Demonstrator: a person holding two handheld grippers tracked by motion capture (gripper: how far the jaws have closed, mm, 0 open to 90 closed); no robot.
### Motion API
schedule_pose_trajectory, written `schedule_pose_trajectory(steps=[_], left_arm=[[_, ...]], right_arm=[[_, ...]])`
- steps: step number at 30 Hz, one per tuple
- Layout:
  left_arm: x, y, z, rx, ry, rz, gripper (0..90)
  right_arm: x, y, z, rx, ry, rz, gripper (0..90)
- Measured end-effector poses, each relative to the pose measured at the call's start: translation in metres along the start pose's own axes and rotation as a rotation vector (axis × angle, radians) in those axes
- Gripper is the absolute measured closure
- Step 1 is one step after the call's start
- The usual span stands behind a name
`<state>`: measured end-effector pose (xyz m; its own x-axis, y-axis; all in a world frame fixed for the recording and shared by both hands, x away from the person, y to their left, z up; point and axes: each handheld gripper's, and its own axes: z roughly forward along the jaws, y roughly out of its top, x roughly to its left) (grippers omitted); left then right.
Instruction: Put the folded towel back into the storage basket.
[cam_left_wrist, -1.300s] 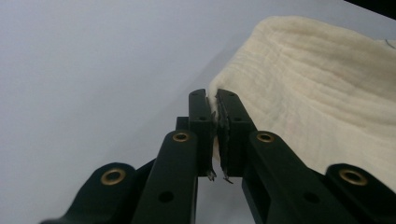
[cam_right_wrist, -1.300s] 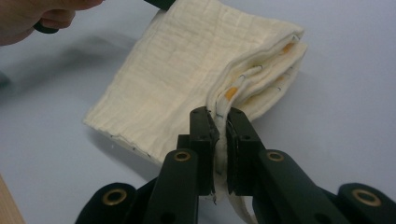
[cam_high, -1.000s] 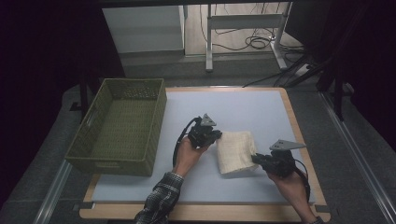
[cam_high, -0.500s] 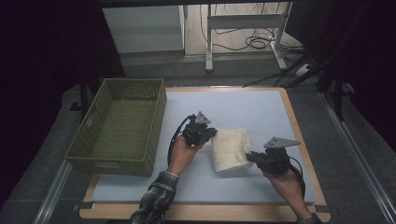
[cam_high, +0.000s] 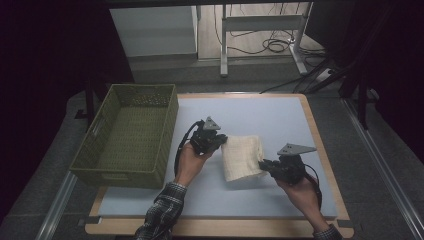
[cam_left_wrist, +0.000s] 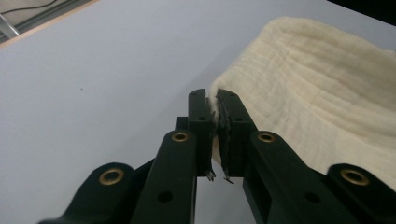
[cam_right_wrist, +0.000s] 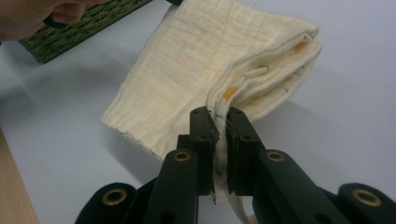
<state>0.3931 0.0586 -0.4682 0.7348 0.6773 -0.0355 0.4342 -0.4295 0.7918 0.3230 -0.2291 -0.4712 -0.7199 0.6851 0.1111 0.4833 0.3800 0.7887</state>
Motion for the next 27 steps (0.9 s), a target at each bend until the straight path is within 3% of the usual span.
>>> schedule_pose_trajectory(steps=[13, 27], left_arm=[[0.012, 0.005, -0.021, 0.004, 0.041, 0.002, 84.8], [0.029, 0.015, -0.061, 0.007, 0.112, 0.023, 84.6]], right_arm=[[0.009, 0.017, 0.011, -0.009, 0.023, -0.018, 82.5], [0.026, 0.046, 0.025, -0.033, 0.048, -0.057, 82.5]])
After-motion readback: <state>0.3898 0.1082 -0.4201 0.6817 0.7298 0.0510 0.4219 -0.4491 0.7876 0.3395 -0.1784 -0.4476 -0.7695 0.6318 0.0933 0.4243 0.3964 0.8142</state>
